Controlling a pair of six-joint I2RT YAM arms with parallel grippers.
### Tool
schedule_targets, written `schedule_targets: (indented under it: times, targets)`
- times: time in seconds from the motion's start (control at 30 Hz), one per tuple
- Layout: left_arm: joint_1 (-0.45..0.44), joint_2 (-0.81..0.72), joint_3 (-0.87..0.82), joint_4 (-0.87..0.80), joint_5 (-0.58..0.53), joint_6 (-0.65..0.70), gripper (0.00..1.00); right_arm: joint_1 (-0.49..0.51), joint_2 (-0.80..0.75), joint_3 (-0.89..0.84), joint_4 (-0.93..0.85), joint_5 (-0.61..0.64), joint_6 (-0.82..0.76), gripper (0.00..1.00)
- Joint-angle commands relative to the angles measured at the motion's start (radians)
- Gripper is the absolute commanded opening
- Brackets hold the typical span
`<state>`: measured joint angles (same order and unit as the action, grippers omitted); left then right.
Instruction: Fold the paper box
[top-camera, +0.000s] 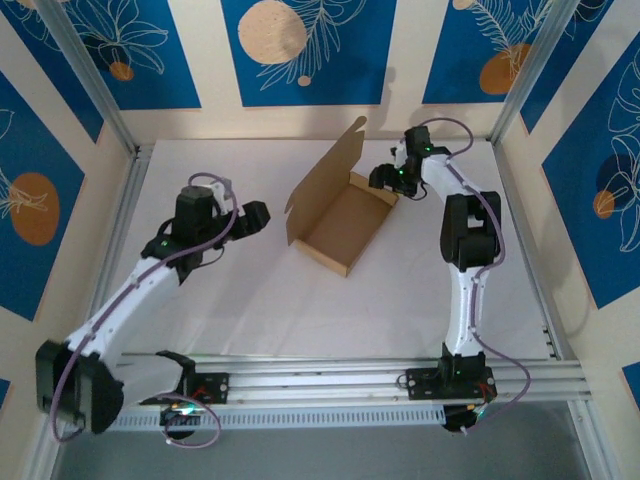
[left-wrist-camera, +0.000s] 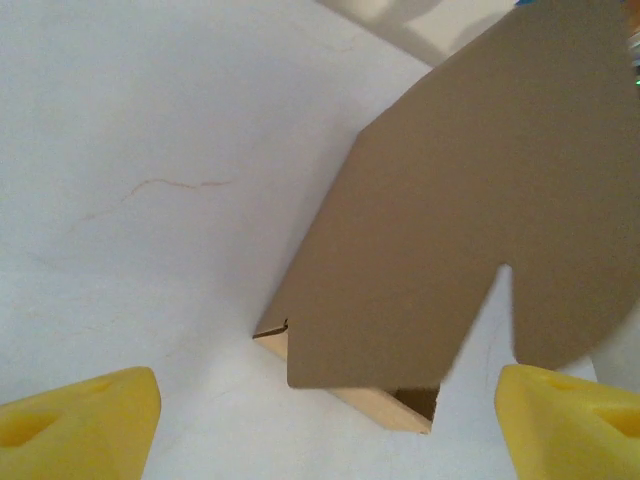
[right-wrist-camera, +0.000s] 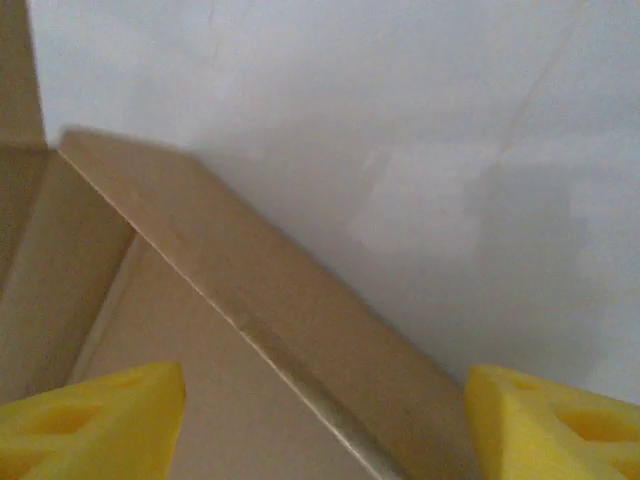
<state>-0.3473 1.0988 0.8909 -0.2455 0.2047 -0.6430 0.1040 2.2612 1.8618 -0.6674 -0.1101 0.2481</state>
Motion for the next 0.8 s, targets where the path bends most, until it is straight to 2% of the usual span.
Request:
schedule_targets:
  times: [0.0, 0.13, 0.27, 0.4, 0.53, 0.67, 0.77]
  targets:
    - [-0.004, -0.089, -0.03, -0.066, -0.048, 0.067, 0.87, 0.031, 0.016, 0.043, -0.108, -0.103, -0.057, 0.7]
    - [-0.008, -0.126, -0.022, -0.092, -0.089, 0.081, 0.87, 0.076, -0.021, -0.019, -0.11, 0.059, -0.001, 0.58]
    - [-0.033, -0.123, -0.017, -0.094, -0.114, 0.058, 0.88, 0.119, -0.104, -0.155, -0.075, 0.287, 0.133, 0.46]
    - [-0.073, -0.092, 0.034, -0.164, -0.219, 0.055, 0.89, 0.141, -0.201, -0.311, -0.031, 0.344, 0.262, 0.34]
    - [-0.099, -0.076, 0.082, -0.216, -0.291, 0.068, 0.91, 0.167, -0.309, -0.476, 0.008, 0.372, 0.389, 0.27]
    - [-0.107, -0.064, 0.089, -0.207, -0.298, 0.08, 0.9, 0.208, -0.428, -0.621, 0.08, 0.353, 0.502, 0.32]
    - [-0.107, -0.063, 0.081, -0.178, -0.295, 0.103, 0.9, 0.227, -0.524, -0.67, 0.113, 0.351, 0.517, 0.49]
